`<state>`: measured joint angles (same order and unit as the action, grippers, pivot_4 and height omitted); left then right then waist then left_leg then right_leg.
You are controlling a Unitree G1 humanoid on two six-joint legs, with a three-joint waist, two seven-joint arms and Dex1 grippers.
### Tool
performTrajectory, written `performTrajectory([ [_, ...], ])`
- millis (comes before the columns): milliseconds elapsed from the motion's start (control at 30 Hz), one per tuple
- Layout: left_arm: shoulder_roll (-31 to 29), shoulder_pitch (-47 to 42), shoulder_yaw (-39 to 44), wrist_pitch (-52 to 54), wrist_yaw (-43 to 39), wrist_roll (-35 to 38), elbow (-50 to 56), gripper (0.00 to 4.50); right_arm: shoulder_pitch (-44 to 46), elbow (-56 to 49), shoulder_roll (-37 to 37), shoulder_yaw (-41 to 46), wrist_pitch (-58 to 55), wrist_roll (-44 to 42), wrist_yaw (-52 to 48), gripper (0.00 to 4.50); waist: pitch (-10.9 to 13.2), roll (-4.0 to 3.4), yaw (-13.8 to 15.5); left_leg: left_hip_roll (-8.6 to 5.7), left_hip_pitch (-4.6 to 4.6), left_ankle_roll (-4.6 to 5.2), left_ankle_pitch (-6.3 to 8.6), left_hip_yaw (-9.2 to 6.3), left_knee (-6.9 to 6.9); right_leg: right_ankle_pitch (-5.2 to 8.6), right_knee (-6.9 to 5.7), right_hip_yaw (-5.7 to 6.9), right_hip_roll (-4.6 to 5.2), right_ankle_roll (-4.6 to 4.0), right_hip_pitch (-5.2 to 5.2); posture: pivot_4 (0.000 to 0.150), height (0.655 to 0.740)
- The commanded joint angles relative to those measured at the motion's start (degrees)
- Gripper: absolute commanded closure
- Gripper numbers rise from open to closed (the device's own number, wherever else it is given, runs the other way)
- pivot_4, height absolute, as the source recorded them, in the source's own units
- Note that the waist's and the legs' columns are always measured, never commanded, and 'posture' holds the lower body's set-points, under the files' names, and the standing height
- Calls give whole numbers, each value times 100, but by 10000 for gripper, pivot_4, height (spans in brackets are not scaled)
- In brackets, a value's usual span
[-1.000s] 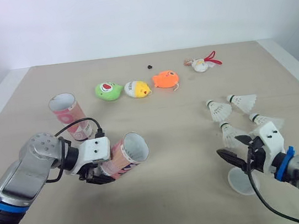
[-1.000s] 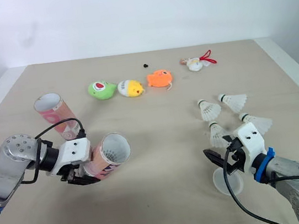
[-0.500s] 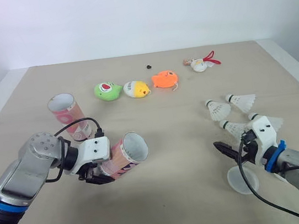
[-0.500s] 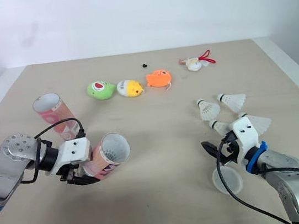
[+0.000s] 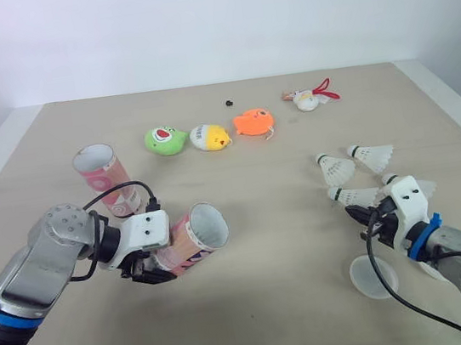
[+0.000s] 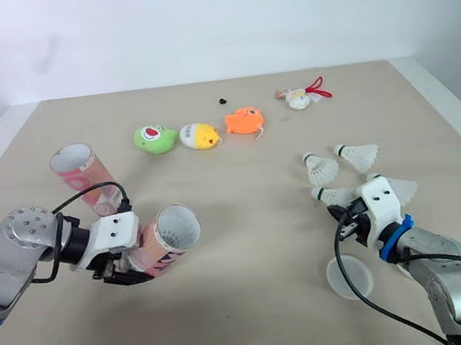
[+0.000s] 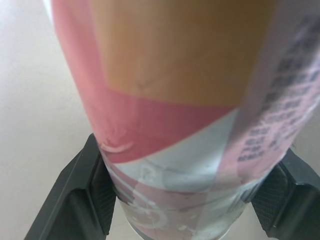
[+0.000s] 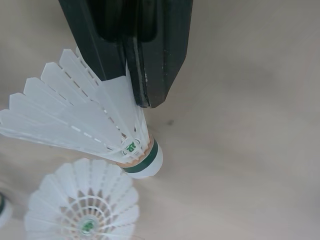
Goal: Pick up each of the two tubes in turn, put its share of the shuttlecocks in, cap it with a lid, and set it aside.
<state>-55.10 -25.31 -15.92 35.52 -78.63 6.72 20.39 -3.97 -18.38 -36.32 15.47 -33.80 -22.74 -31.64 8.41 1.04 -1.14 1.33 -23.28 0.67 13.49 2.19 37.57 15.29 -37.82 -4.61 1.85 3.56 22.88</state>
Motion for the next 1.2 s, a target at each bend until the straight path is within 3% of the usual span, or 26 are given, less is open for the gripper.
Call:
performTrajectory([
  [33,25,139,-321,65,-14,24,41,15572,-156,-805,-146,119,-115,-572,-515,44582,0,-2,2,0,0,0,0,0,0,0,0,0,0,0,0,1500,7400],
  [233,34,133,-329,49,-13,23,10,15572,123,-2183,-909,303,-757,-1918,-1294,44582,3,-2,-2,2,1,0,0,-2,4,-4,-1,-1,0,5,-3,1500,7400],
  [367,40,108,-341,32,-1,27,-28,15572,1130,-2574,-1591,113,-928,-2294,-1451,44582,8,8,-1,4,5,2,-1,-3,10,-10,0,2,0,2,-8,1500,7400],
  [633,60,85,-342,12,19,29,-66,15572,2589,-2634,-2147,-1382,-495,-1521,-2034,44582,10,14,20,2,-5,1,-1,-7,11,-7,0,9,5,-10,2,1500,7400],
  [900,27,120,-307,44,60,54,-31,15572,3616,-2138,-1652,-2585,40,-685,-2475,44582,10,15,16,0,-5,2,-1,-4,12,-12,0,10,8,-17,4,1500,7400],
  [1200,43,138,-316,54,83,62,-15,15572,4016,-1643,-1248,-3280,467,-105,-3035,44582,10,15,18,-1,-7,2,-1,-8,12,-26,-1,15,9,-38,4,1500,7400],
])
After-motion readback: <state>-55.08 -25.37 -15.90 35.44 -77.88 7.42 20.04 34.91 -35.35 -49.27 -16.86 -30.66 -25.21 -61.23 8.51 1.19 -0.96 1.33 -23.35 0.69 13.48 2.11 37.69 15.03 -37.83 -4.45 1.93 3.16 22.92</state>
